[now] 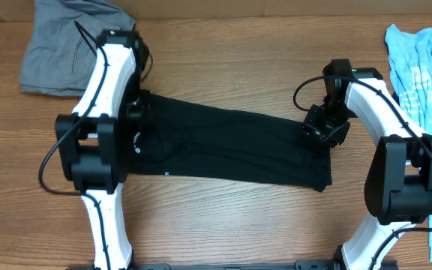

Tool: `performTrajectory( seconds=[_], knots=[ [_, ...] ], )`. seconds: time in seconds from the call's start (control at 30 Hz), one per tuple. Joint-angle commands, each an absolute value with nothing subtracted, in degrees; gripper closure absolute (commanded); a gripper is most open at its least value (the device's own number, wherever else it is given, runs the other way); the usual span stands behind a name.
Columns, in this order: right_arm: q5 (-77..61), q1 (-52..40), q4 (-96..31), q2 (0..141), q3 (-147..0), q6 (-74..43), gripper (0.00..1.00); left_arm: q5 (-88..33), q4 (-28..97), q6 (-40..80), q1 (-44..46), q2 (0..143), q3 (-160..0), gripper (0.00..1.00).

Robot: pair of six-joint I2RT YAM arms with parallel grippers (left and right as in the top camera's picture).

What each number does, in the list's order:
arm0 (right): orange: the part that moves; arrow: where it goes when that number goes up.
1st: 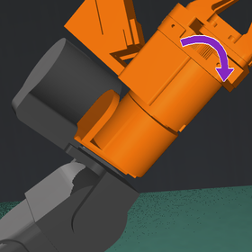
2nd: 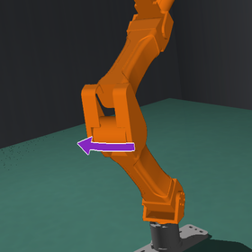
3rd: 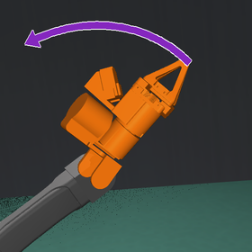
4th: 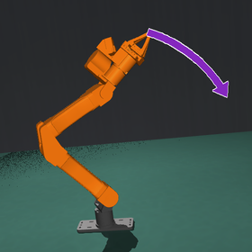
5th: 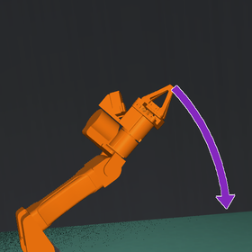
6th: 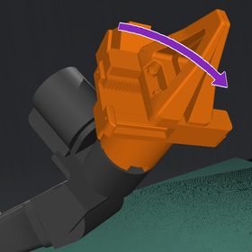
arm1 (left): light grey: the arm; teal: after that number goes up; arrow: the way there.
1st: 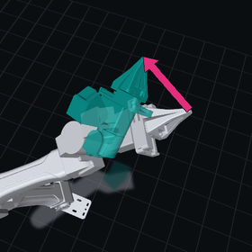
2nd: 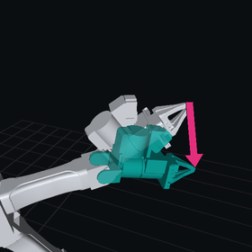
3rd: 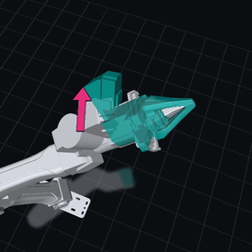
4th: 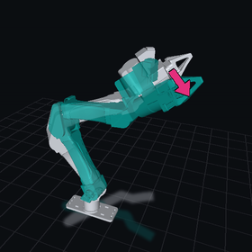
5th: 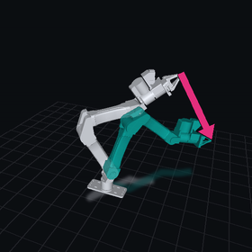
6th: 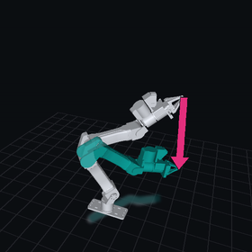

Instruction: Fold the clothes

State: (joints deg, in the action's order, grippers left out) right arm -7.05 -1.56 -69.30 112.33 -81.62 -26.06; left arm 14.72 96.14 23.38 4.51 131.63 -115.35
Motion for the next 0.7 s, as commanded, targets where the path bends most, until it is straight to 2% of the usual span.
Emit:
performTrajectory(
  seconds=[0.0, 0.07, 0.1, 0.13, 0.17, 0.33, 0.43, 0.67],
  knots=[
    [-7.90, -1.87, -67.22, 110.59, -81.38, -25.06, 0.87, 6.85, 91.13, 17.80, 6.87, 122.28, -119.04, 0.31],
    [-8.99, -1.87, -66.65, 110.59, -81.38, -25.06, 0.96, 3.55, 88.90, 16.82, 8.08, 121.58, -119.04, 0.53],
    [-9.13, -1.87, -66.63, 110.59, -81.38, -25.04, 0.96, 2.24, 88.38, 16.43, 8.54, 121.60, -118.93, 0.70],
    [-9.10, -1.87, -66.65, 110.59, -81.38, -25.02, 0.96, 0.99, 87.55, 16.25, 9.04, 121.78, -118.48, 0.91],
    [-9.10, -1.87, -66.70, 110.59, -81.38, -25.02, 0.96, -0.23, 86.46, 16.23, 9.61, 121.80, -117.75, 0.96],
    [-9.13, -3.46, -68.53, 110.59, -81.36, -25.02, 0.96, -7.09, 75.02, 13.93, 14.98, 123.11, -107.92, 0.96],
    [-9.10, -6.76, -68.99, 110.59, -81.32, -25.02, 0.96, -6.94, 71.85, 15.03, 16.19, 125.40, -102.80, 0.96],
    [-7.42, -9.65, -64.55, 110.63, -75.05, -25.54, 0.96, -2.35, 72.49, 15.66, 12.53, 127.22, -97.76, 0.96]
  ],
)
